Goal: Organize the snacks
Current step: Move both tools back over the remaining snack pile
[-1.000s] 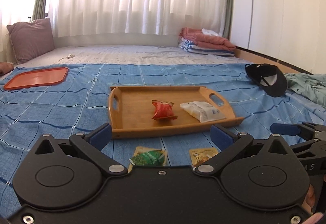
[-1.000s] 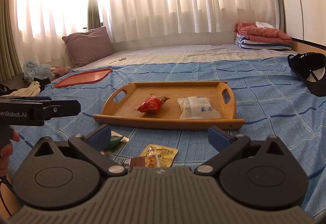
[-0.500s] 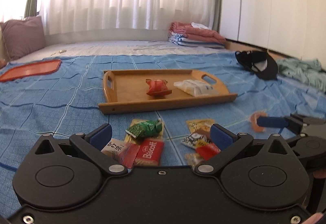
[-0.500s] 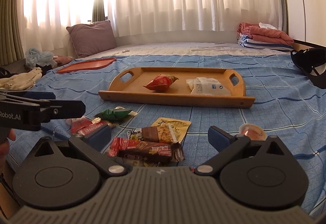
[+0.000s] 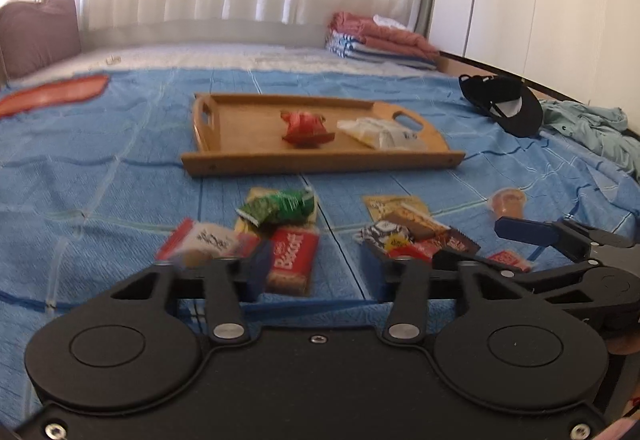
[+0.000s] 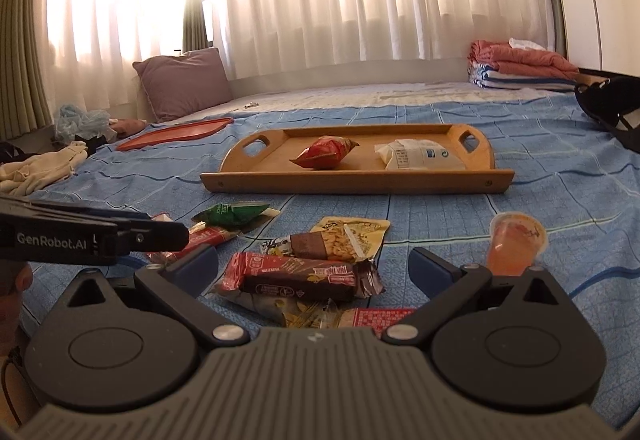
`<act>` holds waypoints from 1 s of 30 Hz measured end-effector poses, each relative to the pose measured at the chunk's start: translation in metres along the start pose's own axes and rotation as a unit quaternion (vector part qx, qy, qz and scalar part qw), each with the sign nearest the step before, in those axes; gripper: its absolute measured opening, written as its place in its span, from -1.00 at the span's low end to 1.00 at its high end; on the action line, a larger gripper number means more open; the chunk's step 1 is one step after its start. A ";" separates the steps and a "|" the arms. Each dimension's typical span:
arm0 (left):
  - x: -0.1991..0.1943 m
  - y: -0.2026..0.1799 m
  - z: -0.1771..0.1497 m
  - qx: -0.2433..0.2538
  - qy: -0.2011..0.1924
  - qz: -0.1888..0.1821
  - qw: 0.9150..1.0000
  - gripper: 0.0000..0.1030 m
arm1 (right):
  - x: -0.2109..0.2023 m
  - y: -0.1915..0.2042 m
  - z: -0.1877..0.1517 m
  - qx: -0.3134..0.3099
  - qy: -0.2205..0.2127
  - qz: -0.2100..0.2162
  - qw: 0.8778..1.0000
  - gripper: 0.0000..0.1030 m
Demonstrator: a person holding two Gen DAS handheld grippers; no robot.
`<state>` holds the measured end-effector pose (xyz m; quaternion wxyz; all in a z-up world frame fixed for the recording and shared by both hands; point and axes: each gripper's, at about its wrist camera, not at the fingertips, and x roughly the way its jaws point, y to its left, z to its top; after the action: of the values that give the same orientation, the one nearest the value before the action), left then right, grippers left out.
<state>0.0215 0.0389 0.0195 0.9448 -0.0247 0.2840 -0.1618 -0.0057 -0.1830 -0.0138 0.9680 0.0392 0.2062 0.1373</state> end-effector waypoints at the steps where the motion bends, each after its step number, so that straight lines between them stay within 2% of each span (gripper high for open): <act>1: 0.003 0.001 -0.001 -0.009 0.008 -0.007 1.000 -0.52 | 0.001 0.000 0.000 0.003 0.001 -0.001 1.000 1.00; 2: 0.006 0.003 -0.001 -0.015 0.016 -0.014 1.000 -0.64 | 0.002 -0.001 -0.001 0.007 0.001 -0.001 1.000 1.00; 4: 0.012 0.003 0.000 -0.020 0.027 -0.009 0.999 -0.62 | 0.003 -0.002 -0.001 0.012 0.003 0.001 1.000 1.00; 6: 0.015 0.003 0.000 -0.020 0.025 0.011 0.999 -0.61 | 0.005 -0.001 0.000 0.013 0.007 0.002 1.000 1.00; 7: 0.016 0.002 0.001 -0.019 0.023 0.023 0.999 -0.57 | 0.006 0.000 0.000 0.012 0.009 0.001 1.000 1.00; 8: 0.016 0.003 0.001 -0.020 0.021 0.030 0.999 -0.43 | 0.007 0.000 0.000 0.011 0.011 0.001 1.000 1.00; 9: 0.017 0.005 0.001 -0.022 0.018 0.036 0.999 -0.18 | 0.008 0.001 0.000 0.010 0.012 0.003 1.000 1.00; 10: 0.017 0.007 0.001 -0.026 0.016 0.040 0.999 -0.09 | 0.008 0.001 0.000 0.010 0.013 0.004 1.000 1.00; 13: 0.021 0.012 0.003 -0.027 0.020 0.031 0.999 -0.04 | 0.011 0.003 0.000 0.010 0.018 0.007 1.000 1.00; 19: 0.033 0.006 0.006 0.009 0.028 0.037 0.999 0.12 | 0.018 0.007 -0.002 0.007 0.031 0.002 0.999 0.96; 22: 0.042 0.007 0.009 0.003 0.033 0.038 0.999 0.36 | 0.022 0.005 -0.003 0.016 0.039 -0.004 0.999 0.91; 24: 0.046 0.007 0.011 0.001 0.033 0.036 0.999 0.49 | 0.023 0.003 -0.002 0.023 0.046 -0.001 0.999 0.80; 25: 0.047 0.007 0.012 -0.001 0.033 0.035 0.999 0.50 | 0.023 0.002 -0.002 0.025 0.049 0.000 0.998 0.71; 30: 0.047 0.008 0.014 -0.019 0.036 0.017 0.999 0.48 | 0.016 0.002 0.001 0.024 0.047 0.004 0.999 0.59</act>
<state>0.0687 0.0303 0.0054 0.9360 -0.0318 0.3211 -0.1407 0.0086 -0.1766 -0.0191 0.9556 0.0562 0.2546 0.1375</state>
